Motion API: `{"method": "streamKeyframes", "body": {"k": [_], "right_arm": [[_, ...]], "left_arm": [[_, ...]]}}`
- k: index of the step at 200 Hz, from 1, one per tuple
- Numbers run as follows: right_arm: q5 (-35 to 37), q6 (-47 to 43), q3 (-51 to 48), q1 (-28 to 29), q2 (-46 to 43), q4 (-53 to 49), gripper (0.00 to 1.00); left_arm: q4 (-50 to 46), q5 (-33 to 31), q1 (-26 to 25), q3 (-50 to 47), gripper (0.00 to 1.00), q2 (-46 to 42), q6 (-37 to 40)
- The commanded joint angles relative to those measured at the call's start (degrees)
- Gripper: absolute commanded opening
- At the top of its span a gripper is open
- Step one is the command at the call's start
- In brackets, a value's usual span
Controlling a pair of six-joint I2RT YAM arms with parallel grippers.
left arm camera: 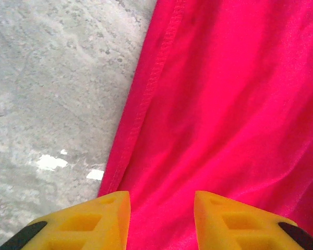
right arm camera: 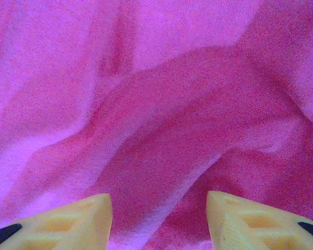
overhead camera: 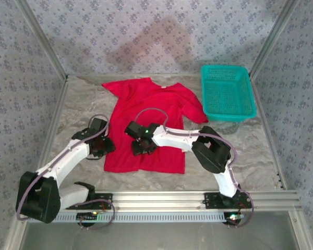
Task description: Fold the inside-out t-shirt
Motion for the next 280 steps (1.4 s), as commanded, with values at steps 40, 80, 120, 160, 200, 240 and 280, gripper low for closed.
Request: {"method": "streamKeyframes", "body": {"k": [40, 80, 120, 160, 200, 240, 280], "right_arm": [[-1.3, 1.7, 2.0, -1.3, 2.0, -2.4, 0.33], [-0.2, 1.6, 3.9, -1.4, -0.1, -5.6, 0.00], [-1.6, 1.0, 3.5, -3.5, -7.1, -6.1, 0.00], [-7.6, 0.4, 1.9, -8.0, -11.6, -3.3, 0.00], [-13.8, 0.7, 0.9, -12.1, -11.6, -0.7, 0.00], [-13.1, -0.7, 2.2, -16.0, -8.7, -4.7, 0.00], [-7.7, -6.1, -2.1, -20.7, -11.2, -10.0, 0.26]], "left_arm": [[-4.1, 0.4, -0.4, 0.0, 0.37, -7.2, -0.4], [-2.4, 3.9, -0.8, 0.5, 0.37, -10.6, 2.7], [1.5, 2.7, -9.2, 3.7, 0.38, -14.6, 7.1], [15.3, -7.0, -28.5, -1.0, 0.45, -19.2, 20.3], [22.8, -6.4, -37.7, -3.3, 0.56, -10.0, 30.5], [22.0, -13.4, -39.8, -1.3, 0.52, 0.6, 30.3], [25.0, -9.0, -34.2, -5.0, 0.49, -2.8, 23.7]]}}
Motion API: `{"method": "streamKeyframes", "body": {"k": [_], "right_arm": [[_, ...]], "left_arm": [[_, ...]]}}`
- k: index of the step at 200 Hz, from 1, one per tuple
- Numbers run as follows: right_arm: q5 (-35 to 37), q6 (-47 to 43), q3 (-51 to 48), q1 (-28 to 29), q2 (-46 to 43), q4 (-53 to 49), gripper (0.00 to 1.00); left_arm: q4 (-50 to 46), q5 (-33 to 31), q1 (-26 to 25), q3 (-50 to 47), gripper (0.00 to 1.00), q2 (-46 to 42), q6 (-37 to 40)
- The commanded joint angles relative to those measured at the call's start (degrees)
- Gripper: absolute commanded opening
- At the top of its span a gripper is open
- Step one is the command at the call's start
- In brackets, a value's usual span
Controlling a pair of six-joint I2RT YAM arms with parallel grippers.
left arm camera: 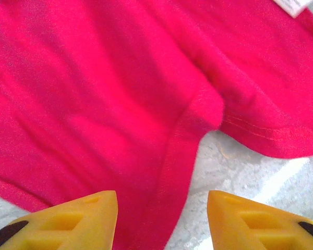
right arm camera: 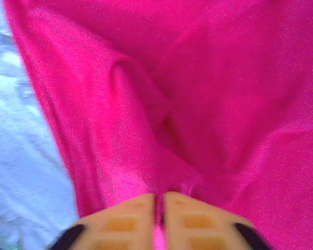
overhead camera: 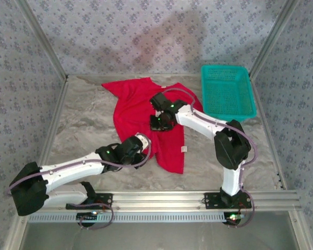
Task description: Fold the inside-out t-shirt
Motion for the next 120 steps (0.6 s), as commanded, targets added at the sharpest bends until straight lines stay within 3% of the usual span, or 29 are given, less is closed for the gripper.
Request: {"method": "streamKeyframes", "body": {"k": [1, 15, 37, 76, 120], "right_arm": [[4.0, -4.8, -2.9, -2.4, -2.3, -5.9, 0.27], [6.4, -6.1, -6.8, -2.6, -5.9, -6.8, 0.44], [8.7, -6.4, -14.6, -1.8, -12.0, -6.1, 0.53], [7.1, -2.4, -27.3, -3.4, -19.9, -2.8, 0.52], [6.3, -1.8, -28.9, -5.8, -21.2, -0.4, 0.47]], "left_arm": [[2.6, 0.7, 2.8, -2.0, 0.49, -3.0, -3.7], [2.4, 1.8, 4.0, -3.1, 0.51, -4.1, -5.0], [1.8, 4.4, 4.2, -2.7, 0.53, -4.0, -4.4], [1.8, 7.4, 3.3, 1.8, 0.52, 5.6, -1.3], [5.5, 1.3, -0.9, 9.6, 0.55, 18.6, -0.2]]}}
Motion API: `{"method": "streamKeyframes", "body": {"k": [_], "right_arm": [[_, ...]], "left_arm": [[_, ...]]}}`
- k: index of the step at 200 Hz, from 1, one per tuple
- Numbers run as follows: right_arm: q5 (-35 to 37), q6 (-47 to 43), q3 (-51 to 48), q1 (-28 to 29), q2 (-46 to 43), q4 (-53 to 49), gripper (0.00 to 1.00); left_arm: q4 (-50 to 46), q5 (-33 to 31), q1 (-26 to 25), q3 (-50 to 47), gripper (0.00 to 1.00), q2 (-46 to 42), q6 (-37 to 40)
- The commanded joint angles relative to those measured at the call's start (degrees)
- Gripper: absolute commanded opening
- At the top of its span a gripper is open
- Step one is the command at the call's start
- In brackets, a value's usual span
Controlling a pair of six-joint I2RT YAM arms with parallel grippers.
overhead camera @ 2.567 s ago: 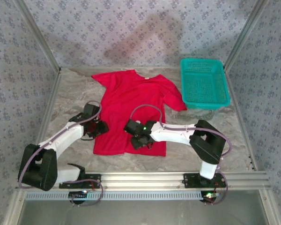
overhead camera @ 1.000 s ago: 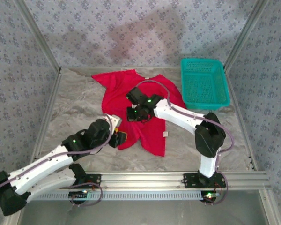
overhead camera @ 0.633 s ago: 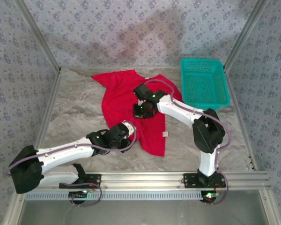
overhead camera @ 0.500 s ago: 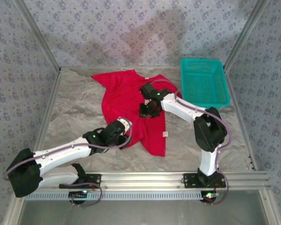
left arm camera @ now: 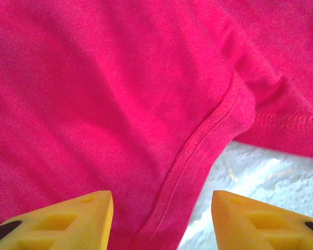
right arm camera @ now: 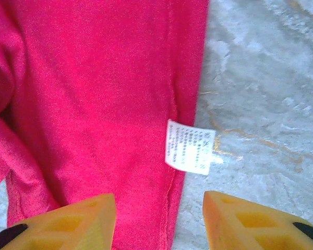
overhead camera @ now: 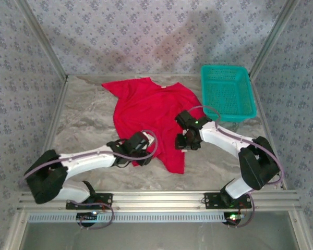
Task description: Fold the inside-out t-shirt
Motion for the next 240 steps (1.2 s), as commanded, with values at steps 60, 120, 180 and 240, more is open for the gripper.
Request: {"method": "streamKeyframes", "body": {"k": [60, 120, 180, 240], "right_arm": [[-0.2, 0.4, -0.2, -1.2, -0.5, 2.3, 0.45], [-1.2, 0.6, -0.7, -1.3, 0.4, 3.5, 0.40], [-1.9, 2.1, -1.9, 2.3, -2.8, 2.5, 0.24], [-1.8, 7.7, -5.4, 12.6, -5.6, 13.3, 0.50]], "left_arm": [[5.3, -0.3, -2.7, 7.4, 0.59, 9.9, -0.1], [4.5, -2.2, -2.6, 9.1, 0.32, 13.1, 0.0], [-4.6, -2.3, -0.6, 15.0, 0.00, 10.9, -0.5], [-15.2, 0.1, 3.5, 20.0, 0.00, 1.2, 0.8]]}}
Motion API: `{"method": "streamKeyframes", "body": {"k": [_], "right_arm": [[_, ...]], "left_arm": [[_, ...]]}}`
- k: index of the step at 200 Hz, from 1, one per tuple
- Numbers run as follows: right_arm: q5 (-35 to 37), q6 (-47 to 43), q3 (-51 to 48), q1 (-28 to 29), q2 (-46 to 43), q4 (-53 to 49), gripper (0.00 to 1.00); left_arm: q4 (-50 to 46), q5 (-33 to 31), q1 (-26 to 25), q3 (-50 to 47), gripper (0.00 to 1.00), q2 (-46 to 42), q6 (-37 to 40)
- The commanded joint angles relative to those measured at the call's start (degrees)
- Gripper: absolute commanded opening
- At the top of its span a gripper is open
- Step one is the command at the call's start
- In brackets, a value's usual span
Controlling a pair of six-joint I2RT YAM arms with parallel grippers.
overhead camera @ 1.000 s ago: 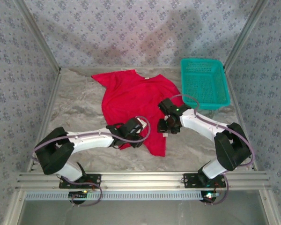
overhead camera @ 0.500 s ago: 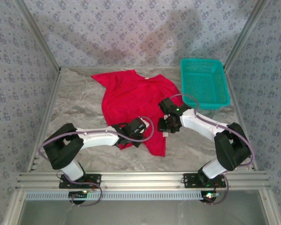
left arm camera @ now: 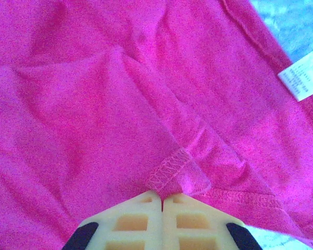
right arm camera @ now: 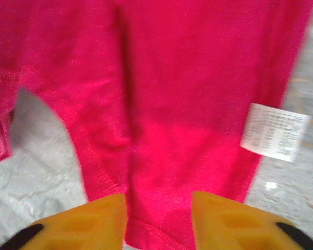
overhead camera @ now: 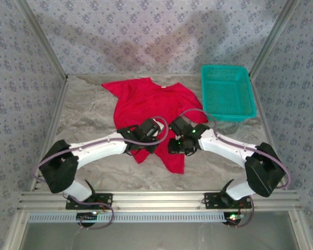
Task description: Fold the inside-out t-shirt
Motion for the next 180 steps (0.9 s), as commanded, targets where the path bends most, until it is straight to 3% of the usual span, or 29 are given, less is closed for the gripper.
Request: {"method": "streamKeyframes", "body": {"k": [1, 27, 55, 67, 85, 98, 120, 141, 180], "right_arm": [[-0.4, 3.8, -2.2, 3.0, -0.7, 6.5, 0.50], [-0.2, 4.3, -1.6, 5.8, 3.5, 11.9, 0.66], [5.2, 3.8, 2.2, 6.4, 12.0, 11.6, 0.69], [8.5, 3.7, 4.2, 6.3, 14.9, 10.2, 0.57], [12.6, 4.9, 7.0, 6.2, 16.0, 5.3, 0.15], [14.6, 4.3, 8.4, 5.8, 14.5, 1.6, 0.00], [15.9, 0.7, 10.4, 4.9, 9.2, -5.1, 0.00], [11.6, -4.6, 13.3, 1.7, 4.7, -10.8, 0.00], [5.7, -10.7, 18.5, -8.0, 1.6, -14.8, 0.00]], "left_arm": [[-6.4, 1.0, 1.5, 3.3, 0.00, -5.2, 1.1], [-9.0, 1.0, 3.7, 3.5, 0.00, -9.1, 2.8], [-10.7, 1.5, 6.9, 3.2, 0.00, -12.6, 3.6], [-11.0, 1.7, 8.0, 2.9, 0.00, -14.0, 4.1], [-12.0, 1.7, 9.3, 2.6, 0.00, -15.7, 4.4], [-12.6, 1.7, 10.2, 2.3, 0.00, -17.0, 4.8], [-13.0, 1.7, 11.6, 2.2, 0.00, -18.5, 5.5], [-13.2, 3.3, 11.8, 3.0, 0.00, -18.3, 6.3], [-7.8, 16.0, 11.1, 3.9, 0.00, -12.6, 4.8]]}}
